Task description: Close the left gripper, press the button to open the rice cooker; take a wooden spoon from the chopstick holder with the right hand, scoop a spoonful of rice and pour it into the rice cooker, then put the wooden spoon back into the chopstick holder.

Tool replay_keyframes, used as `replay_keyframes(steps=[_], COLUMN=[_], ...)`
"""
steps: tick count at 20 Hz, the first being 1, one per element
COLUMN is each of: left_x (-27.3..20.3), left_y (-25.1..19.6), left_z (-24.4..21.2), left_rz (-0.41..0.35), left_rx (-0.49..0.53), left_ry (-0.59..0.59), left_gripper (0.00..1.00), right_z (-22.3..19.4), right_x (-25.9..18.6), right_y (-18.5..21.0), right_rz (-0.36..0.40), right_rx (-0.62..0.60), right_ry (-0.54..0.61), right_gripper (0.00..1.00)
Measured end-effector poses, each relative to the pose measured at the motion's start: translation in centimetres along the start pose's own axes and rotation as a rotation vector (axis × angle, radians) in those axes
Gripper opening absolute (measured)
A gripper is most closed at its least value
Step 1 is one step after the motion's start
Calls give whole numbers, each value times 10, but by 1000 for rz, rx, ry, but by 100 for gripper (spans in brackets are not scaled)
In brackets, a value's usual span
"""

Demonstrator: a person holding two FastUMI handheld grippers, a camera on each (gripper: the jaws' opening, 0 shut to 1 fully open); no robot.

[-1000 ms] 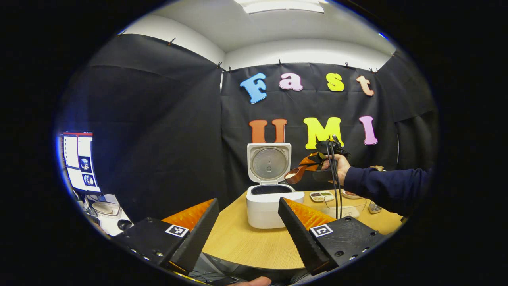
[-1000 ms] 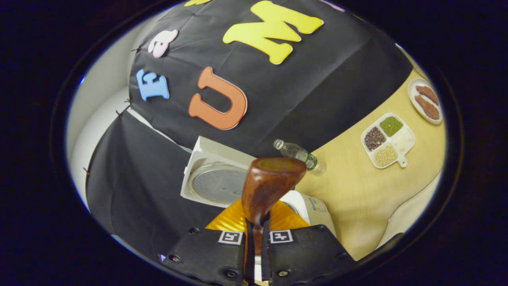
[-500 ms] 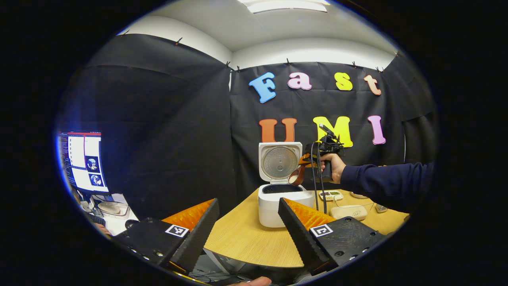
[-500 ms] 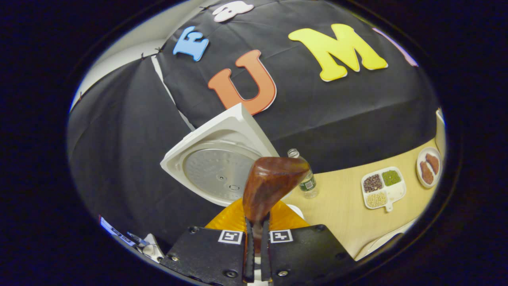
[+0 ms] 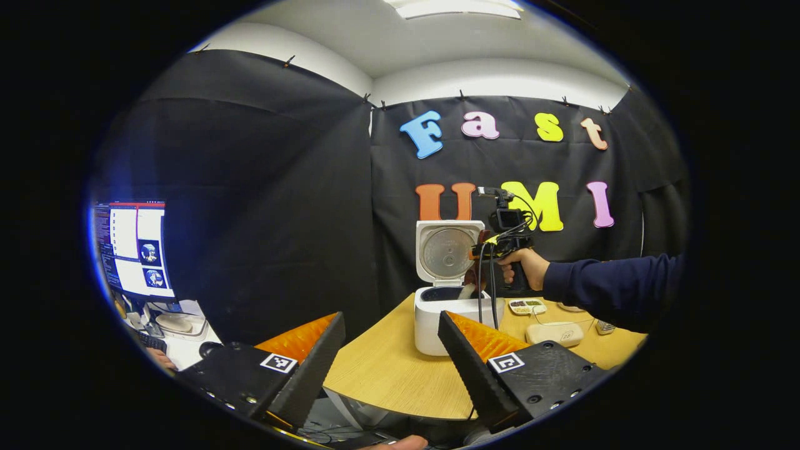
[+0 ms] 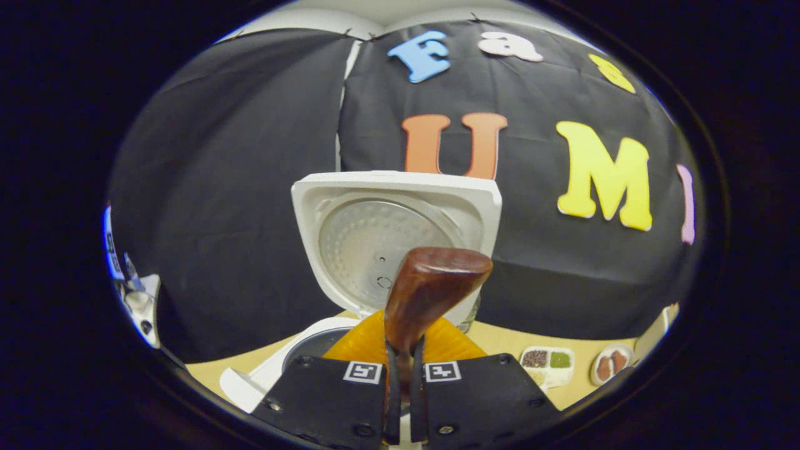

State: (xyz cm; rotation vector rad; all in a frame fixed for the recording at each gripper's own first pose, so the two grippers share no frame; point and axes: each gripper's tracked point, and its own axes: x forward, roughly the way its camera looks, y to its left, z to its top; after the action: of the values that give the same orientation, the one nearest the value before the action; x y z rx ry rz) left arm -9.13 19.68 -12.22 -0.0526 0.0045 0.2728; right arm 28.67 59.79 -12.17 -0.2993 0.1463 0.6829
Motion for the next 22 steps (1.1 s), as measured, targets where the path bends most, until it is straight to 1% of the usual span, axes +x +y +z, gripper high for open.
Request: replay_keyframes(steps=[3,5,6,7,9,11,13,14,16,18,21,22], left_x=[0,1,0,1,1,2,4,5,9,15,23,30], left_y=[0,0,0,-2,-4,-9,-21,-26,-31,-43,-56,-67], left_z=[-1,-2,-3,-1,3,7,9,9,15,21,31,35], left_rz=[1,7,8,9,10,8,-12,-20,-25,-45,-67,-73], left_rx=[3,6,7,7,4,-2,-6,2,6,-8,-30,-34], left_ry=[3,10,15,17,21,11,9,5,-12,-25,-48,-57], left_gripper=[95,95,95,95,95,95,95,95,95,95,95,95], right_z=[3,0,0,-3,-3,4,3,1,-1,0,-6,-9], right_x=[-3,-7,-10,-11,-11,-12,-17,-22,-46,-71,-109,-123], right_y=[14,26,30,33,28,20,16,11,-15,-50,-96,-114], right_rz=[-17,-31,-37,-35,-25,-39,-48,-40,-49,-64,-83,-100], right_rx=[-170,-320,-373,-389,-338,-297,-264,-249,-192,-141,-104,-72], right_ry=[-30,-51,-66,-70,-62,-70,-69,-58,-52,-49,-40,-39], right_gripper=[11,11,11,12,11,11,11,11,12,12,12,12])
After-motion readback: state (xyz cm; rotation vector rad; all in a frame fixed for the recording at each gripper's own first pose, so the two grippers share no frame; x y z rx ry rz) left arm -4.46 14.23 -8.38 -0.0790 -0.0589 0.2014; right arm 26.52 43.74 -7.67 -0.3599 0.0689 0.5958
